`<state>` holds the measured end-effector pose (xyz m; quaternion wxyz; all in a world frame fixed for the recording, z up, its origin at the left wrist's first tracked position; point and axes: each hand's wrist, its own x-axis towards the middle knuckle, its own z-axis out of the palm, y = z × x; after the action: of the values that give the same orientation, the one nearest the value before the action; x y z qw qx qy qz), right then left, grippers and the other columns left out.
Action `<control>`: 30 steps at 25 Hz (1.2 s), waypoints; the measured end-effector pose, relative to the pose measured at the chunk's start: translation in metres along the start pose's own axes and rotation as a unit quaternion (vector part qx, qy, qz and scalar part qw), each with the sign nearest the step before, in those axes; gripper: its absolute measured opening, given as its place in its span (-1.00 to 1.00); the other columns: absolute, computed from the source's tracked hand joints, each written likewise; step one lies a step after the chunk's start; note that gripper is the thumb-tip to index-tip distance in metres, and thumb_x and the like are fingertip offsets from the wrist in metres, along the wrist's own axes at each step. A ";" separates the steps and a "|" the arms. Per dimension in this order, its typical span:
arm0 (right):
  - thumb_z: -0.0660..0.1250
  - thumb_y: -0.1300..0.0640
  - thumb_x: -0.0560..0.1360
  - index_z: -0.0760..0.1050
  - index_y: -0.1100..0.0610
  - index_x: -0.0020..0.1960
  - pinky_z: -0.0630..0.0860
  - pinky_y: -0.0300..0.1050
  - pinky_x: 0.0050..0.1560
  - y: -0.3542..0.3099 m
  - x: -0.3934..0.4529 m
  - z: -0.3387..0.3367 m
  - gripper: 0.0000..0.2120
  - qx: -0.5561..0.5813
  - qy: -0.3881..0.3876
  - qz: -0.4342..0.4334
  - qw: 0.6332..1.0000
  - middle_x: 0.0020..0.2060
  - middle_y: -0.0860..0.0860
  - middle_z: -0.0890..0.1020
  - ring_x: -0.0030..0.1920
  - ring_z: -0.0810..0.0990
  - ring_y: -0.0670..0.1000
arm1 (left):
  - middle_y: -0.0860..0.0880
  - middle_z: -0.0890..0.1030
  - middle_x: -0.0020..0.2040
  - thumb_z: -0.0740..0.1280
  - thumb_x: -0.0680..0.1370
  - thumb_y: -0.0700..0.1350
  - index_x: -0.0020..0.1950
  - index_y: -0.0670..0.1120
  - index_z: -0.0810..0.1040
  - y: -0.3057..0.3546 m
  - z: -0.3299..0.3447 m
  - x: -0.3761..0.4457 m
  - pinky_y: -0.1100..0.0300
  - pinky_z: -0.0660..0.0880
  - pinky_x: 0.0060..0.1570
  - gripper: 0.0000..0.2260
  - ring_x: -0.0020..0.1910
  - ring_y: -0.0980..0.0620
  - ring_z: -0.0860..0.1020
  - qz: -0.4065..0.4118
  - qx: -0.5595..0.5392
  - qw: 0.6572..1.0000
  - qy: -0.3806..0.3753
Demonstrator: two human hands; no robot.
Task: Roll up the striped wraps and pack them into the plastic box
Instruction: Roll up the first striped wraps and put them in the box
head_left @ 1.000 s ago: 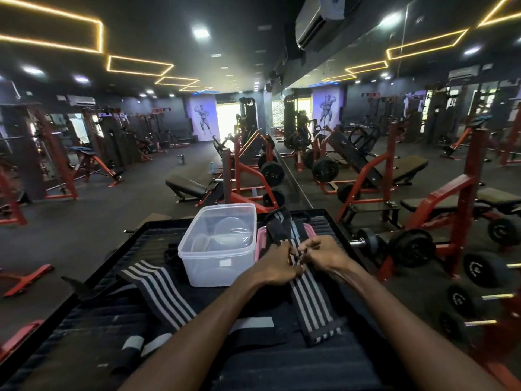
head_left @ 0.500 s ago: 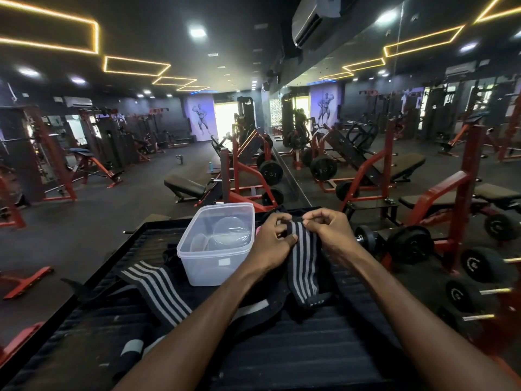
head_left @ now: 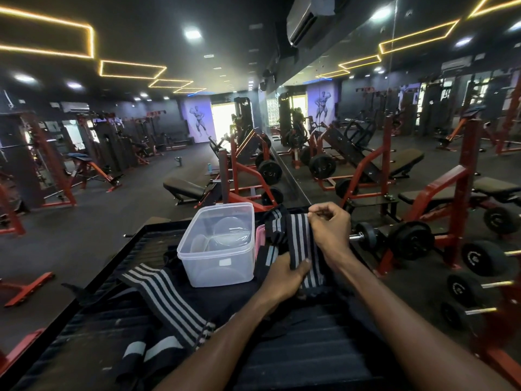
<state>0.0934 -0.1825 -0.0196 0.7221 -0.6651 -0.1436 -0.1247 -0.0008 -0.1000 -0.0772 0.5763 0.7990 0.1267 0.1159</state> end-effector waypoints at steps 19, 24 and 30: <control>0.37 0.32 0.30 0.49 0.22 -0.06 0.52 -0.02 -0.08 0.004 0.014 -0.044 -0.78 -0.315 -0.060 -0.334 0.886 -0.10 0.13 0.52 -0.08 0.48 0.10 | -0.13 0.66 -0.11 0.29 0.66 -0.11 0.03 -0.13 0.58 0.039 -0.046 0.029 0.11 0.56 -0.36 -0.88 -0.33 -0.05 0.60 0.062 -0.149 0.966 0.203; 0.20 0.47 0.31 0.40 0.24 -0.08 0.57 -0.15 -0.14 -0.057 0.008 -0.039 -0.76 -0.216 -0.082 -0.481 0.846 -0.03 0.17 0.56 -0.08 0.56 0.10 | -0.13 0.73 -0.05 0.36 0.62 -0.05 0.00 -0.11 0.63 0.035 -0.045 0.036 -0.09 0.62 0.03 -0.85 -0.01 -0.17 0.70 0.052 -0.122 0.969 0.210; 0.28 0.02 0.40 0.46 0.08 0.08 0.56 0.07 0.12 -0.054 -0.029 -0.041 -0.72 -0.625 -0.437 -0.104 0.639 0.09 0.12 0.60 0.08 0.61 0.20 | -0.16 0.62 -0.06 0.37 0.60 -0.08 -0.11 -0.12 0.62 0.017 -0.041 0.044 0.08 0.54 -0.24 -0.85 -0.21 -0.12 0.59 -0.006 0.096 0.989 0.111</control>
<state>0.0480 -0.2286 0.0166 -0.0304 -0.9156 -0.3984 0.0460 0.0278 -0.0536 -0.0469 0.4802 0.8318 0.2053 0.1880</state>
